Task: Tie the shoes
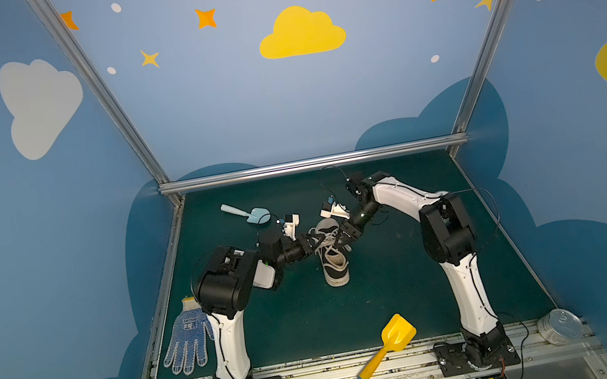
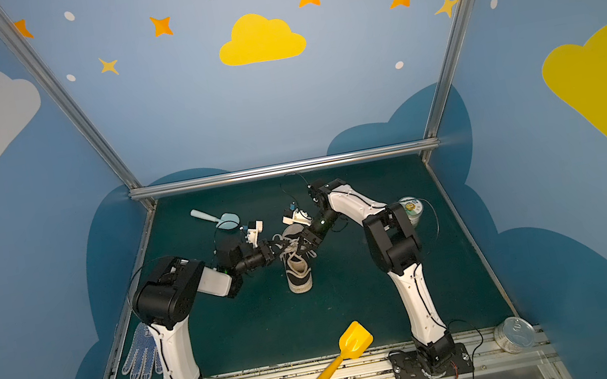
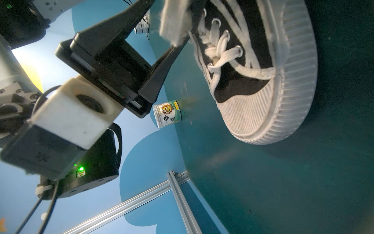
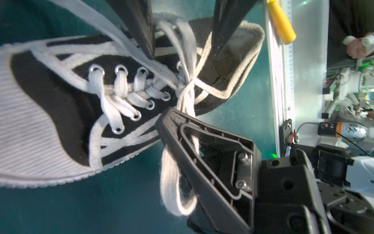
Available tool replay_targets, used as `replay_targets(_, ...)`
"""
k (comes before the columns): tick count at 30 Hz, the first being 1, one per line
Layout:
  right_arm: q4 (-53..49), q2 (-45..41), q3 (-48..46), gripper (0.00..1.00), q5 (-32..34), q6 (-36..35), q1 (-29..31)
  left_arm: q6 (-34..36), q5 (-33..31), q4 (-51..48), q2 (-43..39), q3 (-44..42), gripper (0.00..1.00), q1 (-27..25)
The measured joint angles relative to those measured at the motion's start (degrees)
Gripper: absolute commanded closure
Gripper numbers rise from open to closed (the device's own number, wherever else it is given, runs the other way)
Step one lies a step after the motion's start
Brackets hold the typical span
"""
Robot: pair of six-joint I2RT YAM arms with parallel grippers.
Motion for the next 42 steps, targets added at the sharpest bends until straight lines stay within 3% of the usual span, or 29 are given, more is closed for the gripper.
replay_targets(6,-0.4,0.0,0.0,0.77,-0.1,0.1,0.1,0.0,0.0,0.0,0.0,-0.2,0.97,0.0)
replay_targets(10,-0.8,0.0,0.0,1.0,-0.1,-0.1,0.1,0.0,0.0,0.0,0.0,-0.5,0.97,0.0)
replay_targets(29,-1.6,-1.6,-1.3,1.0,3.3,2.3,0.0,1.6,0.3,-3.3,-2.5,-0.7,0.97,0.9)
replay_targets(42,-0.1,-3.0,-5.1,1.0,3.4,3.4,-1.2,3.9,3.8,-8.2,-2.6,1.9,0.97,2.2)
